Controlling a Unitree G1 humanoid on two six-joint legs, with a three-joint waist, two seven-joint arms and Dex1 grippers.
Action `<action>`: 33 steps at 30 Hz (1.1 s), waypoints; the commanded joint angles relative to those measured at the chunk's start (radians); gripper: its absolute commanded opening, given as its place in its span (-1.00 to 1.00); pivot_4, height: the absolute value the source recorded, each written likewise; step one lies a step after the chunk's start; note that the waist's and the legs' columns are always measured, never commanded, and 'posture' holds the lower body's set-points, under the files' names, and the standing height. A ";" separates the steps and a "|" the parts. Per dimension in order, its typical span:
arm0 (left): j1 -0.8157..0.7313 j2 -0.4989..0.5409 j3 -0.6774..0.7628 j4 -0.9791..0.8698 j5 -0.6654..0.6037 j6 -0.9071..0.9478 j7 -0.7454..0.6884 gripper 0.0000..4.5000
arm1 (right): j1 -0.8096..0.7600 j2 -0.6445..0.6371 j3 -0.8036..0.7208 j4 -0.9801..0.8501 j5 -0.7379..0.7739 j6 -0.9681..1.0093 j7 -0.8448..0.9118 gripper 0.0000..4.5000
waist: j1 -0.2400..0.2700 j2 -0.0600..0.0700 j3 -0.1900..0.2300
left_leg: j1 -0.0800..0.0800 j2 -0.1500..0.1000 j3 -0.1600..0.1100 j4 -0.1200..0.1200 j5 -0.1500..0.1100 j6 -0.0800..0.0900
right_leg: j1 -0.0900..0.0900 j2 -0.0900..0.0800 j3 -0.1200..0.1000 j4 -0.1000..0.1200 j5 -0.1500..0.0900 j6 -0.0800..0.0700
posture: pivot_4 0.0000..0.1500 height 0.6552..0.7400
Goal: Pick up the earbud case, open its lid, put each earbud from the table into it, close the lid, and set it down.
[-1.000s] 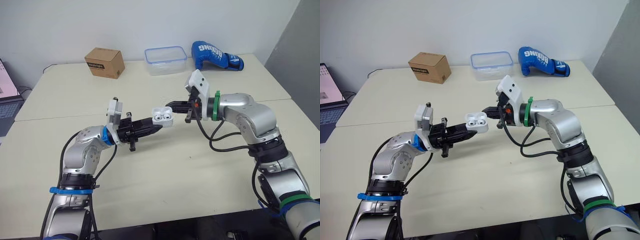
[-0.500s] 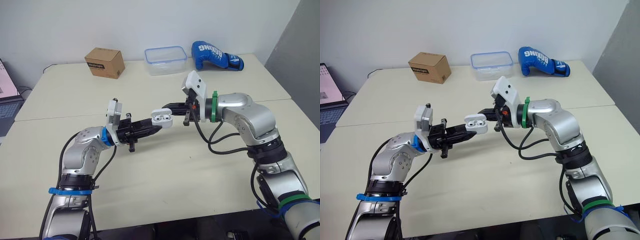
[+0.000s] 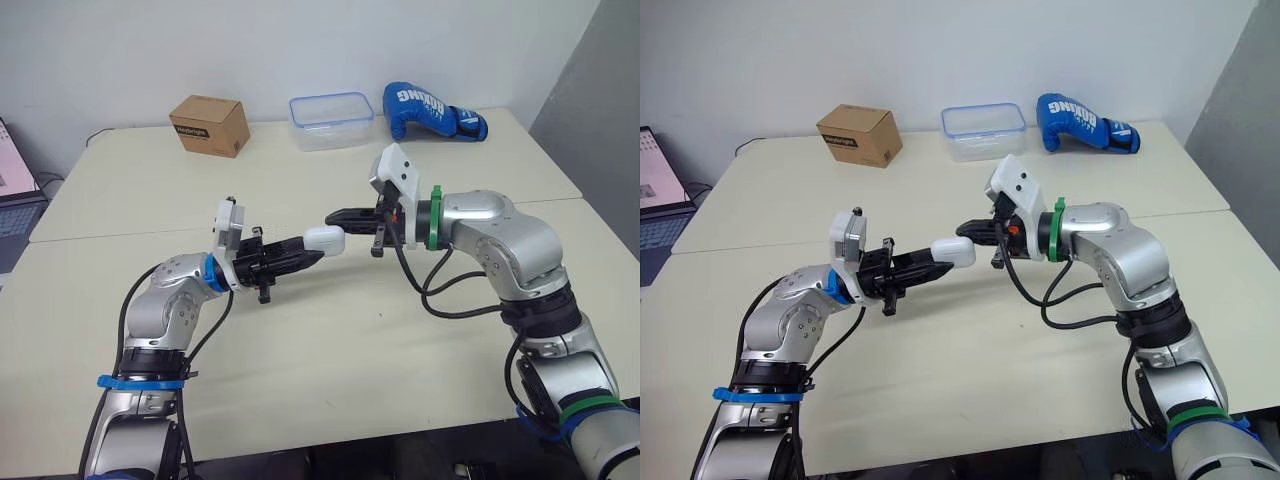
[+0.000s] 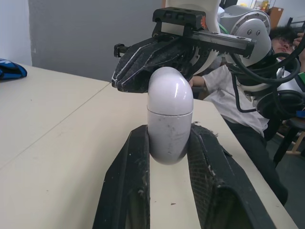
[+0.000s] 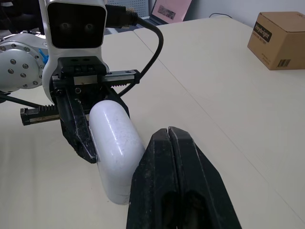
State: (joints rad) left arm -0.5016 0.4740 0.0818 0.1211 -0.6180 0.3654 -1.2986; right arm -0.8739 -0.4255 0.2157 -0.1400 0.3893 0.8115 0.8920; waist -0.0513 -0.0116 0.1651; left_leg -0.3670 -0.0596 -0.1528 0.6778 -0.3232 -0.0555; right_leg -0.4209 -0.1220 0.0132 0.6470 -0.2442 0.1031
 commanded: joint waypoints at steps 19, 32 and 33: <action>-0.101 0.068 -0.086 0.028 0.031 0.517 0.300 -0.68 | 0.204 -0.208 -0.135 -0.058 0.007 -0.251 0.123 -0.99 | 0.002 0.000 0.000 | 0.000 0.000 0.003 0.000 0.000 0.000 | 0.001 0.000 0.000 0.000 0.000 0.000 | 1.00 0.78; -0.181 0.021 -0.160 0.163 0.089 0.643 0.363 -0.68 | 0.331 -0.264 -0.134 -0.105 0.000 -0.280 0.134 -0.99 | 0.007 0.000 0.000 | 0.000 0.000 0.003 0.000 0.000 0.000 | 0.001 0.000 0.000 0.000 0.000 0.000 | 1.00 0.78; -0.184 0.018 -0.157 0.176 0.092 0.638 0.366 -0.68 | 0.341 -0.271 -0.133 -0.114 0.000 -0.281 0.140 -0.99 | 0.010 0.000 0.000 | 0.000 0.000 0.003 0.000 0.000 0.000 | 0.001 0.000 0.000 0.000 0.000 0.000 | 1.00 0.78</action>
State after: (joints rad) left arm -0.6681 0.4962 -0.0871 0.2895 -0.5330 1.0165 -0.9366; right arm -0.5349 -0.6790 0.1018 -0.2088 0.3760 0.5500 1.0185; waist -0.0417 -0.0120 0.1654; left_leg -0.3670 -0.0598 -0.1501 0.6782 -0.3232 -0.0555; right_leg -0.4202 -0.1219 0.0133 0.6471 -0.2442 0.1031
